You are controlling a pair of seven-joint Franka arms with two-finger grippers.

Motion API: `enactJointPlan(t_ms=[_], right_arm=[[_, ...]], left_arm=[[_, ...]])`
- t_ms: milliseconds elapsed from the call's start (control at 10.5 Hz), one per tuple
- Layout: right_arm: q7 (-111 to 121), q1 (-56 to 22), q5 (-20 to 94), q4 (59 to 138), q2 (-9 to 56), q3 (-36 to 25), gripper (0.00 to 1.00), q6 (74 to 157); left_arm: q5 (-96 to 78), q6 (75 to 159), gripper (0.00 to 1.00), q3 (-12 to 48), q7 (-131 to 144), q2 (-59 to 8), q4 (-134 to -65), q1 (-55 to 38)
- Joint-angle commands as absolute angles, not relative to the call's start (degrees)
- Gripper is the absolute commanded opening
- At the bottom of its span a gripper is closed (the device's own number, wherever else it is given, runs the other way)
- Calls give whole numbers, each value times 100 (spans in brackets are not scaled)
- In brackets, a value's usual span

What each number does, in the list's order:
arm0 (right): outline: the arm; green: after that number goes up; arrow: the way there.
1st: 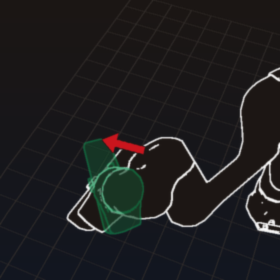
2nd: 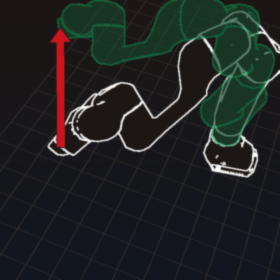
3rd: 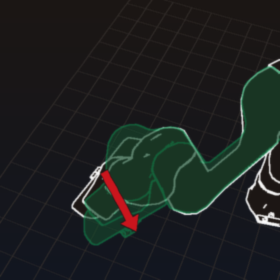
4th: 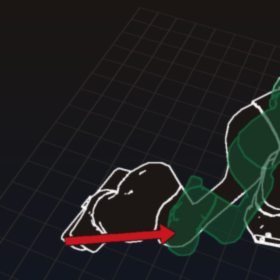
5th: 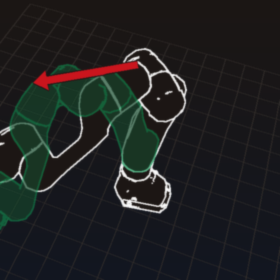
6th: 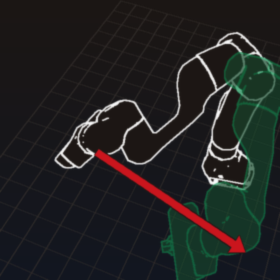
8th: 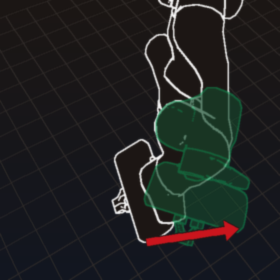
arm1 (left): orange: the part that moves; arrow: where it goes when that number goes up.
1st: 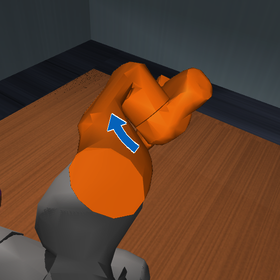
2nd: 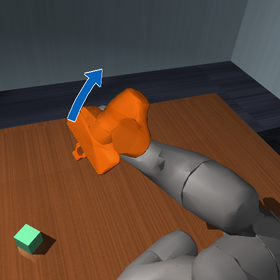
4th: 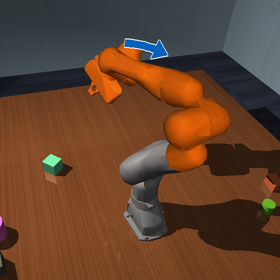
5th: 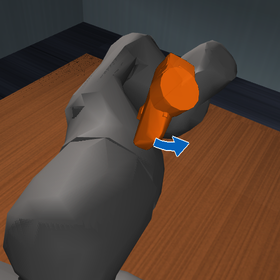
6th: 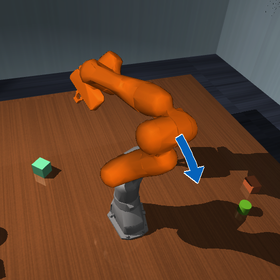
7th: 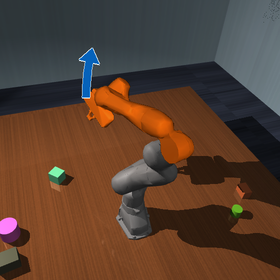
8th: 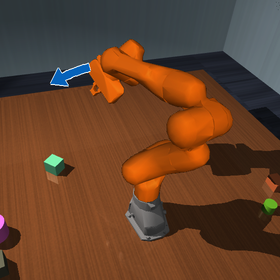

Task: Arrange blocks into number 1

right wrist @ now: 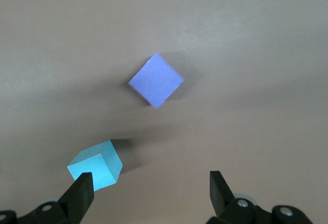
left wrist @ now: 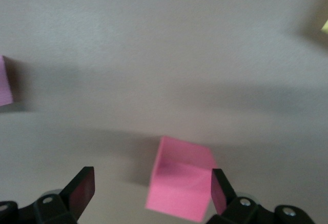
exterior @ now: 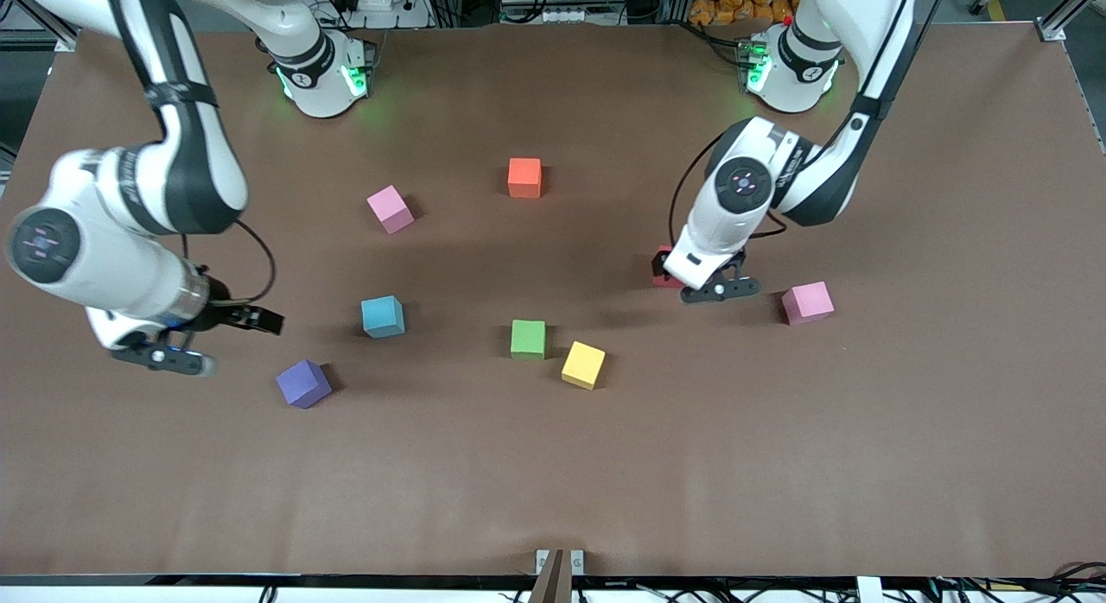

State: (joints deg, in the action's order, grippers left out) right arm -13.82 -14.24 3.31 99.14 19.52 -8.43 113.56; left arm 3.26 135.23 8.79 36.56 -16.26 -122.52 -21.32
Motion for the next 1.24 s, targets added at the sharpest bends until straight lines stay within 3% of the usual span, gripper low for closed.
enactJointPlan(t_ms=[0, 191, 382, 763, 954, 1145], right_arm=[[-1020, -1634, 396, 9905, 2222, -721, 100, 11443], [-1116, -2186, 396, 10455, 2058, -712, 100, 11879], [-1238, -2573, 552, 11578, 1427, -712, 100, 12732], [-2808, -3295, 668, 12610, 608, -319, 100, 13094], [-3652, -3479, 668, 12980, 658, 235, 100, 13655], [-4103, -3971, 668, 13043, 729, 255, 100, 13851]], left_arm=[[422, 13640, 100, 949, 3315, -1414, -12455, -2048], [360, 13702, 100, 984, 3366, -1643, -12349, -2249], [343, 13877, 100, 993, 3375, -1836, -12322, -2329], [395, 14168, 100, 1002, 3366, -2126, -12322, -2435], [404, 14255, 100, 1002, 3366, -2214, -12322, -2435], [413, 14317, 100, 993, 3314, -2302, -12296, -2435]])
